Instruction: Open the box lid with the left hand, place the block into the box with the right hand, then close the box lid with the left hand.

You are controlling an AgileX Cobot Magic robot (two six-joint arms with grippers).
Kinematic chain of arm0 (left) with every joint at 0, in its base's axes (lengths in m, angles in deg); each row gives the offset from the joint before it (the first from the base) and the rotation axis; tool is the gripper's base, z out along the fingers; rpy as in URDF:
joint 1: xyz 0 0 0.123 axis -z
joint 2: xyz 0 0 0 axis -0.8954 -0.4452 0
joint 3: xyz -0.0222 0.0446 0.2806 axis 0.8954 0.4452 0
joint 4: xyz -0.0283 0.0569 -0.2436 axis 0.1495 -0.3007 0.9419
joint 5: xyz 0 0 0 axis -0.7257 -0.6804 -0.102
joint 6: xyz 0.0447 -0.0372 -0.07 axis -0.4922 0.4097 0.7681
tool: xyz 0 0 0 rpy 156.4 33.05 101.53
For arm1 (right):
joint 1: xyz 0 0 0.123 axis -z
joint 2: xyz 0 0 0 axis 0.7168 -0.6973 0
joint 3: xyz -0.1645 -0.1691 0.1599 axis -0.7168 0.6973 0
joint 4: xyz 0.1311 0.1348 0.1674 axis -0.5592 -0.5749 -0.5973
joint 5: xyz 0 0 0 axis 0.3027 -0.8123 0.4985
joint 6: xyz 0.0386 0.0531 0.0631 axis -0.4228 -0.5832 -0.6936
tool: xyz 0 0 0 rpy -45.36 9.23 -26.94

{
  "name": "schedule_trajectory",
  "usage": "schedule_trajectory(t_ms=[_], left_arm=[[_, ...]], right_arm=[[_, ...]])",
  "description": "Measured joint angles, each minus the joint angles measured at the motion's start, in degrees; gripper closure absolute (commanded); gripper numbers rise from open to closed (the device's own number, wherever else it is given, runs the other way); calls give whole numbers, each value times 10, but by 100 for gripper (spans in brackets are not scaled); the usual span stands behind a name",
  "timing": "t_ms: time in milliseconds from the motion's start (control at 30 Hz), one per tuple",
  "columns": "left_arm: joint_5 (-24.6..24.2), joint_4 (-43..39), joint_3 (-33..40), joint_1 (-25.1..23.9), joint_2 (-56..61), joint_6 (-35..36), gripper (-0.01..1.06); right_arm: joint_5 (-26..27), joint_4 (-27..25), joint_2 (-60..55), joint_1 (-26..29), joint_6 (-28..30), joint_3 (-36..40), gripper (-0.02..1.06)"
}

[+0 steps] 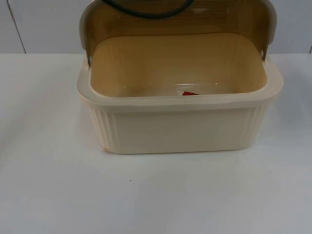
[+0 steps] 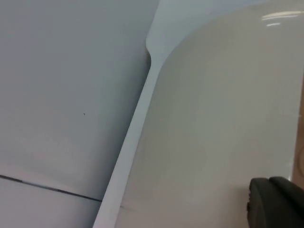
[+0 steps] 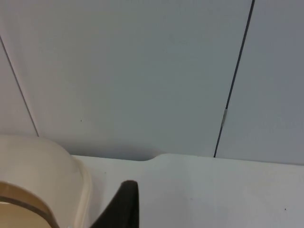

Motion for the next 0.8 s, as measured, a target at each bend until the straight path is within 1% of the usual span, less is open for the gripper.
schedule_trajectory(t_ms=[267, 400, 433, 500, 567, 600, 633, 767, 800], left_arm=[[-10, 0, 10, 0, 9, 6, 105], [19, -1, 65, 0, 37, 6, 105], [19, -1, 65, 0, 37, 6, 105], [44, -1, 103, 3, 54, 6, 105], [94, -5, 149, 17, 75, 6, 105], [94, -5, 149, 17, 75, 6, 105], [105, -6, 159, 20, 80, 7, 105], [174, -13, 228, 46, 109, 26, 105], [174, -13, 228, 46, 109, 26, 105]], right_arm=[[0, 0, 0, 0, 0, 0, 5], [0, -10, 0, 0, 0, 0, 5], [0, -10, 0, 0, 0, 0, 5], [0, -12, 0, 0, 0, 0, 5], [0, -14, 0, 0, 0, 0, 5], [0, -14, 0, 0, 0, 0, 5], [0, -14, 0, 0, 0, 0, 5], [0, -21, 0, 0, 0, 0, 5], [0, -21, 0, 0, 0, 0, 5]])
